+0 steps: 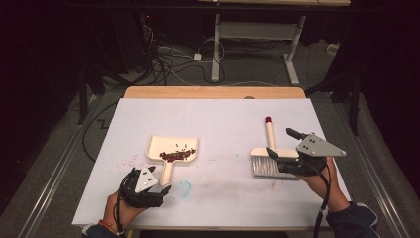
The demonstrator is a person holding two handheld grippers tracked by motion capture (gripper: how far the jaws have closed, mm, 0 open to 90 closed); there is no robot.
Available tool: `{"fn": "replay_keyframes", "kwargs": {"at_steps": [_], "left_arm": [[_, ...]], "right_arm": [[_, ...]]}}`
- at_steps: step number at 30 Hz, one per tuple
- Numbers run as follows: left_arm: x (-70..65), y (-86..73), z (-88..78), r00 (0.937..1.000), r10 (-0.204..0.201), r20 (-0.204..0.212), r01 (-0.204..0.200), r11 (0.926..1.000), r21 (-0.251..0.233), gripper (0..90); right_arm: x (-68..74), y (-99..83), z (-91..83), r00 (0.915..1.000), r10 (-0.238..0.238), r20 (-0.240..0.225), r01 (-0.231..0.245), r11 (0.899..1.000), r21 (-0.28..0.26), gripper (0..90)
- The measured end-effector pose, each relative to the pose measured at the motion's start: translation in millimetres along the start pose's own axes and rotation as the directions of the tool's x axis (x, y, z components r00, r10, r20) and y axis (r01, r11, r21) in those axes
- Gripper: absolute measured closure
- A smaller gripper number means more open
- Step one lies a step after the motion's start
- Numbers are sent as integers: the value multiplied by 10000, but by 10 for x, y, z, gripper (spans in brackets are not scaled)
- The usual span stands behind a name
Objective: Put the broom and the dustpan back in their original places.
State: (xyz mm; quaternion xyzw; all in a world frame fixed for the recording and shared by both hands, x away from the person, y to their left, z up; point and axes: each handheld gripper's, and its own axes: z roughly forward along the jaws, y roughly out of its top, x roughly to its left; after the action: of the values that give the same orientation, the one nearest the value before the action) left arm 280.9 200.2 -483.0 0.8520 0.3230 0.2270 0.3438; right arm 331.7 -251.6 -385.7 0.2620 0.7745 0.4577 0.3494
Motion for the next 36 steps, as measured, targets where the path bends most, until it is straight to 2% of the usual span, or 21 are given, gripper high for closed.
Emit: {"fn": "replay_keyframes", "kwargs": {"at_steps": [13, 20, 29, 32, 34, 36], "left_arm": [[-17, 4, 20, 9999, 80, 95, -81, 9999, 99, 179], [-16, 3, 20, 9999, 121, 76, -122, 9999, 117, 179], [-28, 18, -6, 9998, 182, 32, -182, 9998, -4, 179], [-29, 13, -20, 9998, 175, -51, -175, 9998, -80, 178], [-22, 10, -31, 9999, 94, -62, -94, 9998, -149, 178], [-16, 8, -35, 9999, 66, -98, -68, 9998, -186, 178]], "right_arm": [[30, -173, -102, 9990, -426, 136, 428, 9989, -199, 185], [46, -298, -117, 9992, -377, 110, 376, 9993, 31, 181], [112, -465, -142, 9978, -667, 49, 665, 9973, 303, 180], [121, -537, -159, 9988, -456, -156, 461, 9984, 323, 181], [140, -592, -172, 9984, -560, -13, 560, 9981, 262, 200], [140, -640, -181, 9993, -356, -94, 358, 9991, 245, 194]]}}
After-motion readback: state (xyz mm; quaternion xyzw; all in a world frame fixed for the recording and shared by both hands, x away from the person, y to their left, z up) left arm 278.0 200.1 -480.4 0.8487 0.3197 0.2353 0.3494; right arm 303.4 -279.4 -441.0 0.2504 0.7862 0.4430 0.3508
